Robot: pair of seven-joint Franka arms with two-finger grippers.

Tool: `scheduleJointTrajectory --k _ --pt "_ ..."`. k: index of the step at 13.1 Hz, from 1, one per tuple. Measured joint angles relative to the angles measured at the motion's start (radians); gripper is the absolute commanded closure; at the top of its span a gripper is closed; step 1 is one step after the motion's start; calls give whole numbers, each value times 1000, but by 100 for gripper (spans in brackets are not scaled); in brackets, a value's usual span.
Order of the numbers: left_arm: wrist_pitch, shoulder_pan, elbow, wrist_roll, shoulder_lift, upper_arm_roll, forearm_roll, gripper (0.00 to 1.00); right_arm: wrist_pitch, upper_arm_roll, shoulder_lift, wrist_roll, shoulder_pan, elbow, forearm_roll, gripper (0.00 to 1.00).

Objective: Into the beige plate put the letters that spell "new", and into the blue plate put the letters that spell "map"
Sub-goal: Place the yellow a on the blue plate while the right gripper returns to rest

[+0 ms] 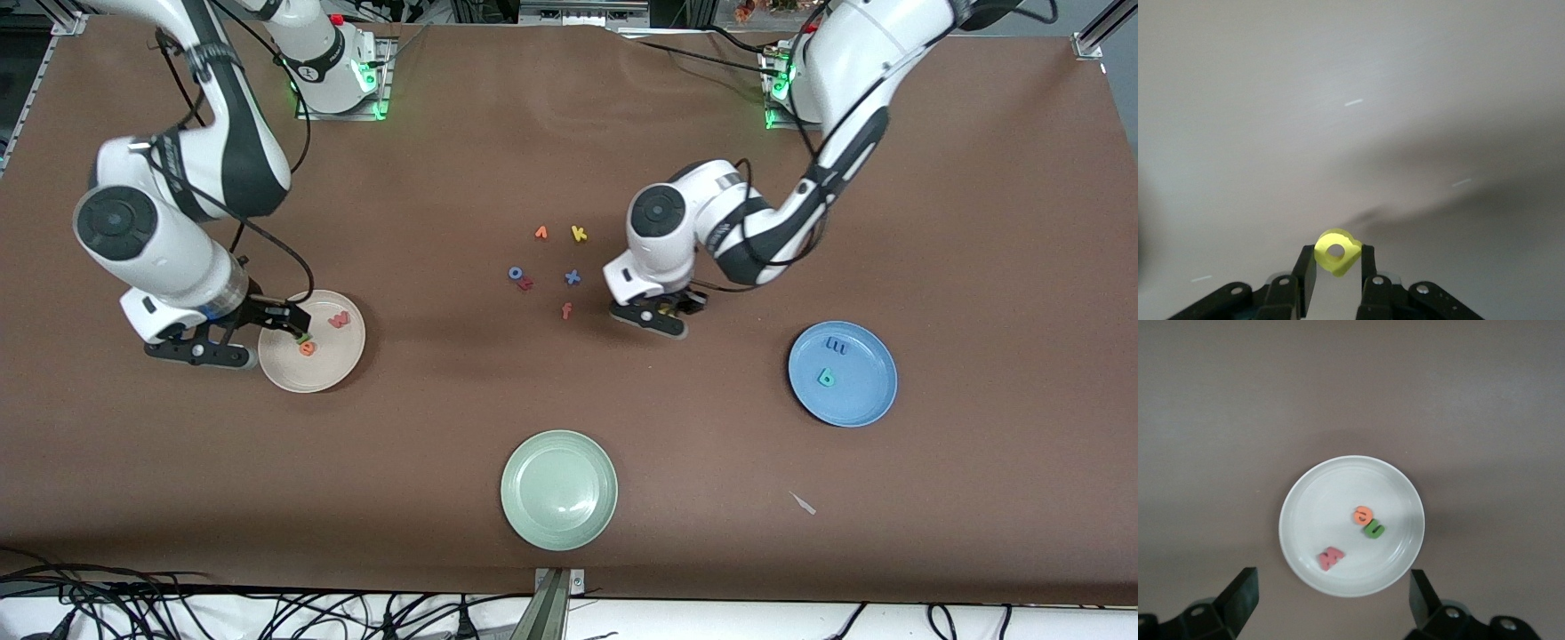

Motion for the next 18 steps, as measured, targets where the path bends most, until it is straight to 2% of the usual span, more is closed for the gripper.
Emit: scheduleJointTrajectory --k 3,5,6,7,8,9,10,12,14,15,18 --pt "-93 170 0 378 -44 4 2 96 -205 -9 -80 -119 1 104 84 0" --pt "-93 282 -2 570 -48 11 44 95 -290 -63 -124 -210 -1 142 97 0" --pt "-85 335 -5 632 -47 13 78 90 -308 -94 -140 -267 -3 147 102 0" --pt "-51 382 -10 687 -44 14 99 89 -323 -120 -151 -305 -6 147 106 0" --pt "5 424 -18 731 -39 15 104 76 -332 -135 -154 -324 -9 148 108 0" --pt "52 459 -22 760 -29 15 105 26 -333 -138 -154 -331 -10 149 109 0" --pt "92 483 -24 771 -13 15 105 0 -333 -138 -153 -332 -8 149 109 0" --pt "166 496 -24 779 18 15 110 0 -339 -136 -153 -332 -3 153 109 0" --pt "165 496 0 779 18 5 110 0 -354 -138 -153 -333 -2 158 109 0" --pt "127 497 25 777 9 -11 92 0 -360 -142 -153 -338 -3 160 108 0" --pt "-118 496 142 776 -59 -72 -90 0 -372 -172 -153 -383 -5 164 108 0"
